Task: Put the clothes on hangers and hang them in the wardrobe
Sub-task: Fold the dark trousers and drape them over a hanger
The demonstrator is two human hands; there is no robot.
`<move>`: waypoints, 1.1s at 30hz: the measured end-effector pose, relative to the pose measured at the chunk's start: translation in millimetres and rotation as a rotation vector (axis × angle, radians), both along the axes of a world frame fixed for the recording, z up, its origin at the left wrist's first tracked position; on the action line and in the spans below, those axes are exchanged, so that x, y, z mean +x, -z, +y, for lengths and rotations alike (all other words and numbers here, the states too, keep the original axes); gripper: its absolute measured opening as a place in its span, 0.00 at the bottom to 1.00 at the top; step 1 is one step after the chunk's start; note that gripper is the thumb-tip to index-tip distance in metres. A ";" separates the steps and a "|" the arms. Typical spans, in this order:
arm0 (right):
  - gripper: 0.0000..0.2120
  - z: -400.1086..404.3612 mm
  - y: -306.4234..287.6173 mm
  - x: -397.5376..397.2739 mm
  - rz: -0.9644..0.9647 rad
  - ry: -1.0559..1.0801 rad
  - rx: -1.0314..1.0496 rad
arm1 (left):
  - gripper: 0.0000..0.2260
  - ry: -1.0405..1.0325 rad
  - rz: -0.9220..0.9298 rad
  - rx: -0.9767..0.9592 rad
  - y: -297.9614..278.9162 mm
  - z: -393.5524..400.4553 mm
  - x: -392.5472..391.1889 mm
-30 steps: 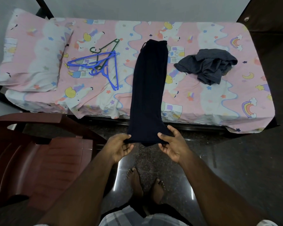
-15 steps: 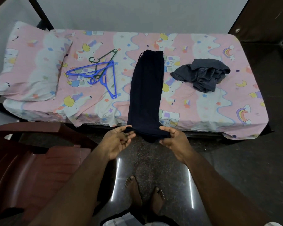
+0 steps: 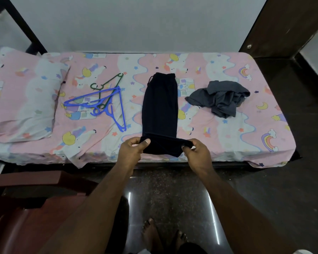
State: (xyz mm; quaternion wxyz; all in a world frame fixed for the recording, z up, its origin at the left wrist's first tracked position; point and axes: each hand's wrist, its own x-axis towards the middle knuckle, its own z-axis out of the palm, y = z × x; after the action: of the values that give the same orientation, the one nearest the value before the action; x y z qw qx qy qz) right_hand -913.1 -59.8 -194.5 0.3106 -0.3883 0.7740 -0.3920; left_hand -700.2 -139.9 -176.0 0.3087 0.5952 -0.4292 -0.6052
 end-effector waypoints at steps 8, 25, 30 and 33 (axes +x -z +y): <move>0.14 -75.7 -22.4 -19.2 -0.376 0.054 -0.040 | 0.07 0.035 0.048 -0.024 -10.2 -81.9 -25.3; 0.08 -300.4 12.0 -121.2 -0.105 -0.114 0.048 | 0.09 0.011 -0.112 -0.021 11.3 -305.3 -127.4; 0.07 -364.6 20.4 -147.5 -0.223 -0.008 0.039 | 0.10 0.090 -0.190 -0.035 28.1 -372.9 -147.2; 0.03 -401.4 35.3 -162.0 -0.143 -0.020 0.042 | 0.11 0.122 -0.208 -0.035 43.4 -413.7 -159.3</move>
State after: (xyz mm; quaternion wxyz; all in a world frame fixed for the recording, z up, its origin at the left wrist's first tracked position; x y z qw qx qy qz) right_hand -1075.0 -461.2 -229.9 0.3773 -0.3603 0.7539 -0.3993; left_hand -859.4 -553.6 -219.4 0.2354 0.6221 -0.5049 -0.5502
